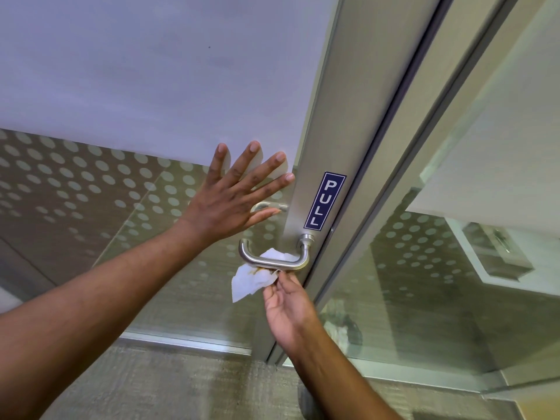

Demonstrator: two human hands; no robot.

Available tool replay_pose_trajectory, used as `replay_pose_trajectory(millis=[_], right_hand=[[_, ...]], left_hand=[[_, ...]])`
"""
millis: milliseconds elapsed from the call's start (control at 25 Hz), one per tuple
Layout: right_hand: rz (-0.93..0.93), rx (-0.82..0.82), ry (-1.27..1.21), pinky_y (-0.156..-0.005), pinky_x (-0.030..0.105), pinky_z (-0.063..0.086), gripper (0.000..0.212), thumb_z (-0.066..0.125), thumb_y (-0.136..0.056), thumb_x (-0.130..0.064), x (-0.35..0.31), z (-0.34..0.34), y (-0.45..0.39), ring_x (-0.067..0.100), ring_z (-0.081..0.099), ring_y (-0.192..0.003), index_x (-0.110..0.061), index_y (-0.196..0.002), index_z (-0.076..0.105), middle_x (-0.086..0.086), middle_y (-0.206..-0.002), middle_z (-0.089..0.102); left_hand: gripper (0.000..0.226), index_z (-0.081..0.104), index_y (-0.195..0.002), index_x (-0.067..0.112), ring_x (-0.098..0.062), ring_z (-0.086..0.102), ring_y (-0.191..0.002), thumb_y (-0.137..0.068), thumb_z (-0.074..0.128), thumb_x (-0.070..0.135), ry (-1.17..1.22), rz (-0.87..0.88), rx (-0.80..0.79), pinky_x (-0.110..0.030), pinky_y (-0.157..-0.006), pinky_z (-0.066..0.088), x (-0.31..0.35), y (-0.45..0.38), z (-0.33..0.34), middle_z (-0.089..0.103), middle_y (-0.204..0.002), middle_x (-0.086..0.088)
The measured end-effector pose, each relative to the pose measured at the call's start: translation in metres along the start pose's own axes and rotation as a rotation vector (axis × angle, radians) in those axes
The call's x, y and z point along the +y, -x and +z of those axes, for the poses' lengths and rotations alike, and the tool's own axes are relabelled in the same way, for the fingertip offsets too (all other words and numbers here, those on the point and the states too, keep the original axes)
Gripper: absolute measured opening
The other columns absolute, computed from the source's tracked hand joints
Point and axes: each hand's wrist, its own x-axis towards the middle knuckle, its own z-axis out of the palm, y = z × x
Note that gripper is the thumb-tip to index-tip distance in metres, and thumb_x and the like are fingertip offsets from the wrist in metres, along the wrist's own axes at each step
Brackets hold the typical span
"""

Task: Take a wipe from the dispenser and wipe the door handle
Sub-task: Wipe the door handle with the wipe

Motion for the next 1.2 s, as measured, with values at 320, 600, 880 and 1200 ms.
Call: replay_pose_trajectory(millis=[320, 600, 880, 1200], right_hand=[[0.061, 0.002, 0.068, -0.061, 0.021, 0.064, 0.023, 0.042, -0.107, 0.006, 0.028, 0.016, -0.018, 0.016, 0.080, -0.070, 0.004, -0.115, 0.063, 0.017, -0.094, 0.077], [0.095, -0.013, 0.163, -0.069, 0.020, 0.065, 0.024, 0.043, -0.108, 0.001, 0.018, 0.008, -0.012, 0.013, 0.080, -0.074, 0.002, -0.108, 0.067, 0.013, -0.094, 0.080], [0.078, -0.019, 0.137, -0.078, 0.024, 0.064, 0.024, 0.043, -0.108, 0.002, 0.019, 0.009, -0.009, 0.016, 0.079, -0.080, 0.004, -0.115, 0.066, 0.018, -0.106, 0.076], [-0.151, 0.129, 0.144, -0.115, 0.044, 0.048, 0.032, 0.056, -0.104, -0.003, -0.034, -0.018, 0.000, 0.031, 0.068, -0.121, 0.003, -0.135, 0.062, 0.022, -0.131, 0.071]], left_hand=[[0.081, 0.017, -0.173, 0.038, -0.033, -0.018, -0.168, -0.106, 0.045, 0.075, 0.011, -0.010, -0.020, -0.062, -0.131, -0.017, 0.001, 0.001, -0.003, -0.011, -0.184, 0.001], [0.082, 0.015, -0.173, 0.038, -0.034, -0.020, -0.167, -0.106, 0.043, 0.076, -0.003, -0.010, -0.026, -0.062, -0.130, -0.018, -0.001, 0.001, -0.003, -0.012, -0.184, 0.001], [0.082, 0.017, -0.174, 0.038, -0.034, -0.018, -0.168, -0.106, 0.044, 0.076, 0.005, -0.005, -0.019, -0.062, -0.131, -0.018, -0.001, 0.002, -0.001, -0.009, -0.184, 0.000], [0.081, 0.017, -0.174, 0.037, -0.034, -0.018, -0.168, -0.107, 0.043, 0.075, -0.012, 0.001, -0.016, -0.062, -0.131, -0.019, -0.001, 0.003, -0.001, -0.009, -0.184, 0.000]])
